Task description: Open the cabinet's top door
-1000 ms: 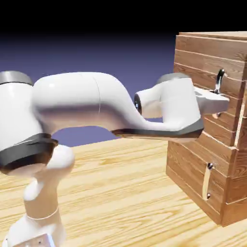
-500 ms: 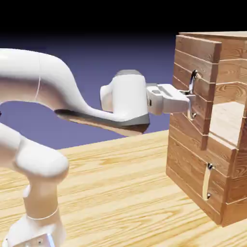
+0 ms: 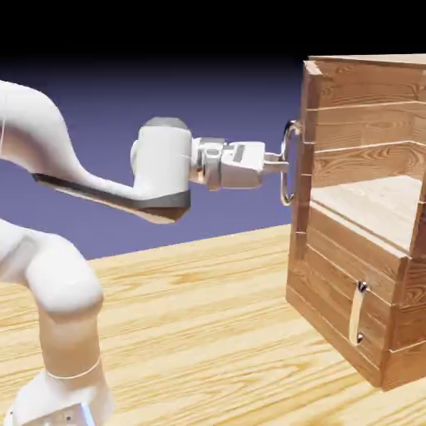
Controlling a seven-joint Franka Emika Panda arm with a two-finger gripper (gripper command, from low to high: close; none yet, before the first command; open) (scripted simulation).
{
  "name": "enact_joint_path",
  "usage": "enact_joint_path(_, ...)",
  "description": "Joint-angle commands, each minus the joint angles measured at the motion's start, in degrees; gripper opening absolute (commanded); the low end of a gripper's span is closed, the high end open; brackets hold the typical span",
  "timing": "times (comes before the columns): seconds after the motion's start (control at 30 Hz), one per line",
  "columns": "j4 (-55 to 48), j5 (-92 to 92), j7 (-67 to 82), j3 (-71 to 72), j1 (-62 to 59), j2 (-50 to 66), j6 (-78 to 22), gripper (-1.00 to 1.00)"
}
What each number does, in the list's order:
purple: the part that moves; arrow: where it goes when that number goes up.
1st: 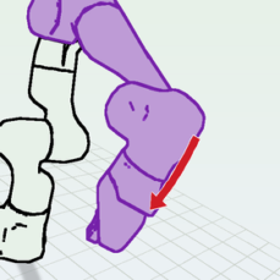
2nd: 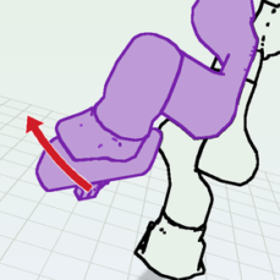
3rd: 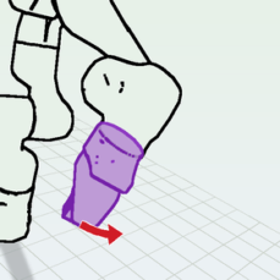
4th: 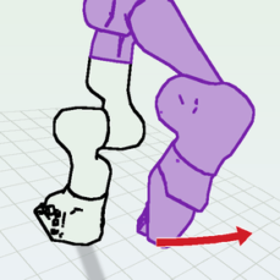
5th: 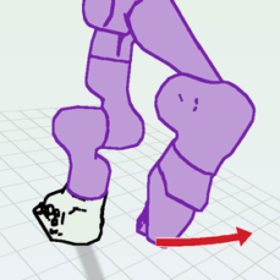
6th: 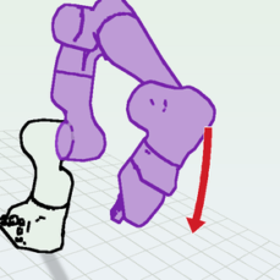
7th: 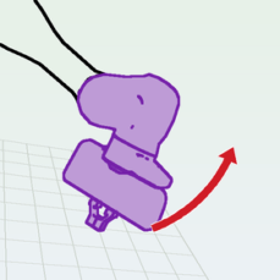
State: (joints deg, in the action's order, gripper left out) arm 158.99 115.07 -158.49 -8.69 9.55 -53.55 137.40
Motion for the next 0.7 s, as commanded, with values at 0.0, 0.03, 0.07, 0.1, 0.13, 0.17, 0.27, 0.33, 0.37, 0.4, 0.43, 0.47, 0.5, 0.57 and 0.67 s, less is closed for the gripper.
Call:
enact_joint_path(0.0,0.70,-2.63,0.97,1.70,-0.10,-0.76,-1.62,-1.00)
enact_joint_path(0.03,1.32,-5.12,1.83,3.41,-0.12,-1.47,-3.25,-1.00)
enact_joint_path(0.07,1.86,-7.61,2.64,5.14,-0.06,-2.10,-4.94,-1.00)
enact_joint_path(0.1,2.32,-10.10,3.39,6.90,0.06,-2.65,-6.69,-1.00)
enact_joint_path(0.13,2.68,-12.59,4.07,8.69,0.25,-3.12,-8.51,-1.00)
enact_joint_path(0.17,2.96,-15.08,4.69,10.52,0.49,-3.48,-10.41,-1.00)
enact_joint_path(0.27,3.15,-22.56,6.12,16.28,1.40,-3.87,-16.52,-1.00)
enact_joint_path(0.33,2.68,-27.53,6.71,20.35,2.01,-3.45,-20.98,-1.00)
enact_joint_path(0.37,2.25,-29.97,6.89,22.43,2.27,-3.02,-23.28,-1.00)
enact_joint_path(0.4,1.69,-32.34,6.99,24.51,2.47,-2.44,-25.60,-1.00)
enact_joint_path(0.43,1.00,-34.64,7.02,26.58,2.60,-1.73,-27.95,-1.00)
enact_joint_path(0.47,0.17,-36.87,6.99,28.66,2.65,-0.88,-30.31,-1.00)
enact_joint_path(0.5,-0.78,-39.03,6.89,30.73,2.59,0.09,-32.70,-1.00)
enact_joint_path(0.57,-3.07,-43.12,6.54,34.89,2.16,2.39,-37.54,-1.00)
enact_joint_path(0.67,-7.44,-48.59,5.64,41.11,0.59,6.60,-44.96,-1.00)
